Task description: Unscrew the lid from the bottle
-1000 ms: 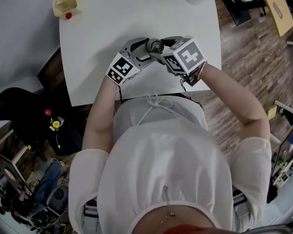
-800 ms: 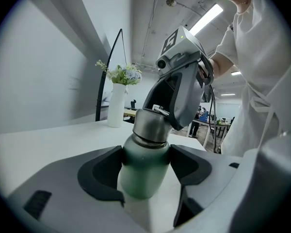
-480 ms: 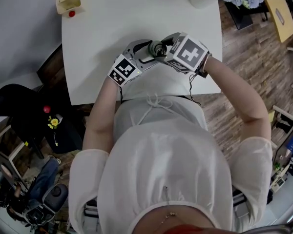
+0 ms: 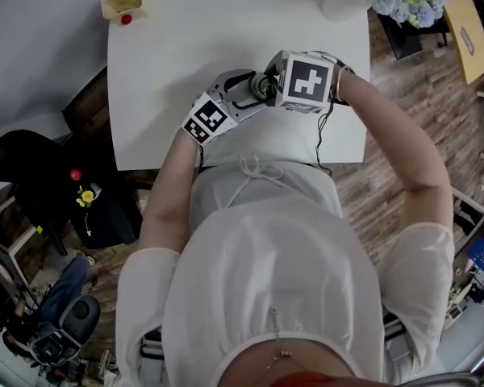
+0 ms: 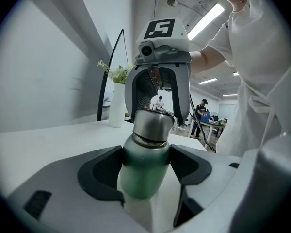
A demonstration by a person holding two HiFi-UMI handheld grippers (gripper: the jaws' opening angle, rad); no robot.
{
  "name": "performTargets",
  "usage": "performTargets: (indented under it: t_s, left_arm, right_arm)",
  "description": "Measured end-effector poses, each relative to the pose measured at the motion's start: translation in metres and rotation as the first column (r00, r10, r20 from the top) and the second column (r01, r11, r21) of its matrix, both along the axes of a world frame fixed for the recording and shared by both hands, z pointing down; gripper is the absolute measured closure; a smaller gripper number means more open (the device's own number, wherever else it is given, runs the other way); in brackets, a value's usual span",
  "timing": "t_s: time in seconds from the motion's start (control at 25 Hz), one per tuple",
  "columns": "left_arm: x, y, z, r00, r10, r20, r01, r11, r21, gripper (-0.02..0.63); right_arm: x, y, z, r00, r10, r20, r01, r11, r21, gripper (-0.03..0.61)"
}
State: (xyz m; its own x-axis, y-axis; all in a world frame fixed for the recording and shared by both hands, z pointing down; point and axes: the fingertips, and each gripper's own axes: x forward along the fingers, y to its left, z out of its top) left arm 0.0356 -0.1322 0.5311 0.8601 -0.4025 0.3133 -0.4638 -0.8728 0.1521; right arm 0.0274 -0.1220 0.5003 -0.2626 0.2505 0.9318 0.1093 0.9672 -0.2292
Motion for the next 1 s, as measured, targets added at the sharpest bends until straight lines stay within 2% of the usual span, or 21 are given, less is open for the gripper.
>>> performTargets:
  t_s: [0.16,0.36,0.64,0.84,1.0]
  left_arm:
    - [0.001,0.000,0.001,1.000,-0.004,-0.002,0.004,1.000,-0.003,0.285]
    - [0.000,0.000,0.000,1.000,-0.008,-0.010,0.008,1.000,-0.002,0.285]
    - [-0.001,0.001,0.000,1.000,-0.014,-0.021,0.014,1.000,-0.010,0.285]
    - [-0.002,0.000,0.000,1.000,-0.011,-0.015,0.011,1.000,-0.010,0.285]
    - [-0.001,0.001,-0.002,1.000,-0.015,-0.015,0.015,1.000,-0.013,0.285]
  right_arm:
    - [0.008,0.001,-0.001,0.998,-0.045,-0.048,0.048,0.998,0.049,0.318]
    - [-0.004,0.005,-0.003,0.999,-0.049,0.010,0.048,0.997,0.060,0.319]
    - [-0.003,0.002,-0.013,1.000,-0.015,0.027,0.013,0.997,0.080,0.319]
    - [0.007,-0.001,-0.020,0.999,0.044,0.006,-0.044,0.996,0.074,0.319]
    - [0.008,0.001,-0.031,0.996,0.072,0.057,-0.075,0.995,0.058,0.319]
